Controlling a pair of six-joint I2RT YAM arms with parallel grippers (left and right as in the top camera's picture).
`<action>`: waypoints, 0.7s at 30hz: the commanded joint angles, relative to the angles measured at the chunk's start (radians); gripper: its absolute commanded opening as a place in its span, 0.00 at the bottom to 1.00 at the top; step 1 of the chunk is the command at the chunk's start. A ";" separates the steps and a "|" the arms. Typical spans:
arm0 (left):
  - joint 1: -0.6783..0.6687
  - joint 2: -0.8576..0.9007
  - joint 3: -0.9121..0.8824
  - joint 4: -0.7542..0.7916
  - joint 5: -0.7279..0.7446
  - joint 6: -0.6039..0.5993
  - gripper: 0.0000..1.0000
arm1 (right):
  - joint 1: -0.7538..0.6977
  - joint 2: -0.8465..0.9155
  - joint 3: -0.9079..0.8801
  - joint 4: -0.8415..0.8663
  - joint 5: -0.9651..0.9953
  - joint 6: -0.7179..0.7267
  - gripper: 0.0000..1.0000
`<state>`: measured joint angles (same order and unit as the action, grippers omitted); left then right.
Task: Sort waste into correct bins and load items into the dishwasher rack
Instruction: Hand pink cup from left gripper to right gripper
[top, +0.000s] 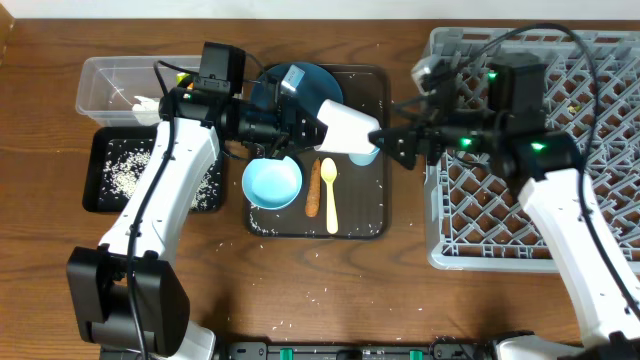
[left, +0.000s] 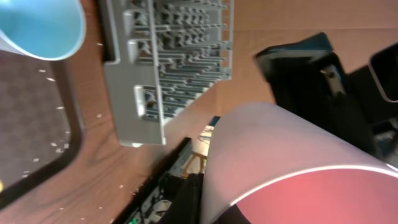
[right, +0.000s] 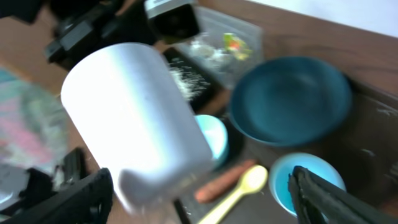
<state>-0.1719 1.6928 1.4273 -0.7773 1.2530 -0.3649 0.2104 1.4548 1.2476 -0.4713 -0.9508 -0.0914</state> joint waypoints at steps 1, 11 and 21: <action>0.002 0.000 0.015 0.001 0.076 0.016 0.06 | 0.039 0.028 0.014 0.035 -0.126 -0.019 0.80; 0.002 0.000 0.015 0.001 0.076 0.016 0.06 | 0.105 0.041 0.014 0.093 -0.153 -0.018 0.60; 0.002 0.000 0.015 0.005 0.095 0.004 0.06 | 0.158 0.045 0.014 0.126 -0.126 -0.007 0.72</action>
<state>-0.1535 1.6928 1.4273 -0.7795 1.3167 -0.3622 0.3126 1.4887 1.2476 -0.3473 -1.0378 -0.1059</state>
